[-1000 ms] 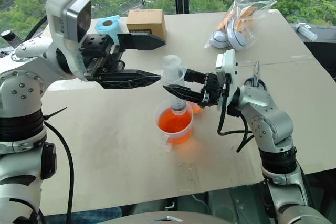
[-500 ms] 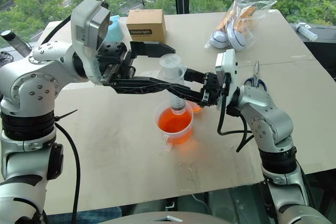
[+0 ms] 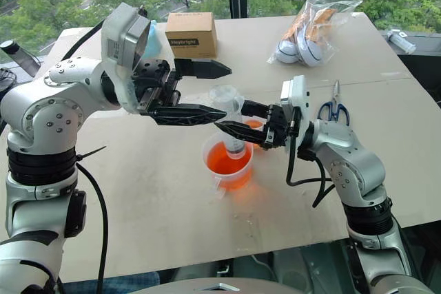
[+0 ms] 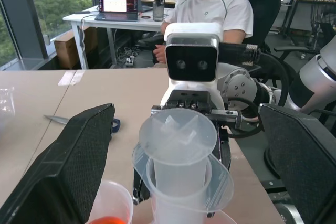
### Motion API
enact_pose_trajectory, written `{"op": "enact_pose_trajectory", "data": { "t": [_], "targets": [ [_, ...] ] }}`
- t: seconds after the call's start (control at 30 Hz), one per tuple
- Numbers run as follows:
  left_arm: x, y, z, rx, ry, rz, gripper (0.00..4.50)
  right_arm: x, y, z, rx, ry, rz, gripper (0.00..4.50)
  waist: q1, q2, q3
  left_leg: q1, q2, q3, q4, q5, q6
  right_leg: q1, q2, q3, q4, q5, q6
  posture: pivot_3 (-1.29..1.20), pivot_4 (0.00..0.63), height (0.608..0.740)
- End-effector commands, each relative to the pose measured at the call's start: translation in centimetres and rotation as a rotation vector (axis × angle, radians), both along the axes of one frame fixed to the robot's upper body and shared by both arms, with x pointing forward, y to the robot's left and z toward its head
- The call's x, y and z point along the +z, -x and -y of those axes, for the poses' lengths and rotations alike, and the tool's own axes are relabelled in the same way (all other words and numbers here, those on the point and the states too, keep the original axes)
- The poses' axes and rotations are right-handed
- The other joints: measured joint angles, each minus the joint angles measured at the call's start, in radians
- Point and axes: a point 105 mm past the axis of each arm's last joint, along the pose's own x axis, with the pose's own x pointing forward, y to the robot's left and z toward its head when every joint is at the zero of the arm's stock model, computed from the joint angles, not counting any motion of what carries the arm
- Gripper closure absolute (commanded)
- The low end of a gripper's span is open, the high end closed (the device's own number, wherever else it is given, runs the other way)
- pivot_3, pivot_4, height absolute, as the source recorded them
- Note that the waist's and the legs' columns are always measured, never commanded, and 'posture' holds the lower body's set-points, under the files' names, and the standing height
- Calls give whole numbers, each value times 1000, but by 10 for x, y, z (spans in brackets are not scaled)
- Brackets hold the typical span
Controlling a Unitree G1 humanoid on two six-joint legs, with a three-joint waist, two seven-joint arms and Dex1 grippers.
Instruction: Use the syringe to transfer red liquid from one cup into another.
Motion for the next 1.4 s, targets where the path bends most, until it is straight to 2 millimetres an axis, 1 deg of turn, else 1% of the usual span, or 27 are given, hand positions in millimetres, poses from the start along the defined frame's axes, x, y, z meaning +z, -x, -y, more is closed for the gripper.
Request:
{"op": "enact_pose_trajectory", "data": {
  "t": [0.03,0.17,0.2,0.27,0.3,0.33,0.4,0.43,0.67,1.03,1.4],
  "targets": [
    [1,4,2,-9,-11,25,0,9,8,-1,22,-17,65,2952,0,0,0,0,0,0,0,0,0,0,0,0,0,0,0,0,150,740],
    [-1,3,4,-10,-6,13,0,9,8,-1,23,-15,69,2952,0,0,0,0,0,0,0,0,0,0,0,0,0,0,0,0,150,740],
    [0,3,4,-12,-4,11,255,8,8,-1,23,-14,69,2952,0,0,0,0,0,0,0,0,0,0,0,0,0,0,0,0,150,740],
    [0,4,5,-21,-1,7,774,8,8,-1,23,-15,68,2952,0,0,0,0,0,0,0,0,0,0,0,0,0,0,0,0,150,740],
    [0,3,5,-21,-1,7,1121,8,8,-1,23,-14,68,2952,0,0,0,0,0,0,0,0,0,0,0,0,0,0,0,0,150,740],
    [-1,3,5,-20,-2,7,1740,8,8,-1,22,-14,68,2952,0,0,0,0,0,0,0,0,0,0,0,0,0,0,0,0,150,740],
    [-1,3,6,-21,-2,4,2723,8,8,-1,20,-15,67,2952,0,0,0,0,0,0,0,0,0,0,0,0,0,0,0,0,150,740],
    [-2,3,6,-22,-3,3,3097,8,8,-1,19,-16,67,2952,0,0,0,0,0,0,0,0,0,0,0,0,0,0,0,0,150,740],
    [-8,3,6,-25,-23,-1,3092,8,7,-1,8,-20,69,2952,0,0,0,0,0,0,0,0,0,0,0,0,0,0,0,0,150,740],
    [-26,5,4,-33,-46,-64,3092,15,5,-1,-2,-45,76,2952,0,0,0,0,0,0,0,0,0,0,0,0,0,0,0,0,150,740],
    [-33,9,7,-52,-55,-83,3092,23,1,-3,-9,-73,88,2952,0,0,0,0,0,0,0,0,0,0,0,0,0,0,0,0,150,740]
  ]
}}
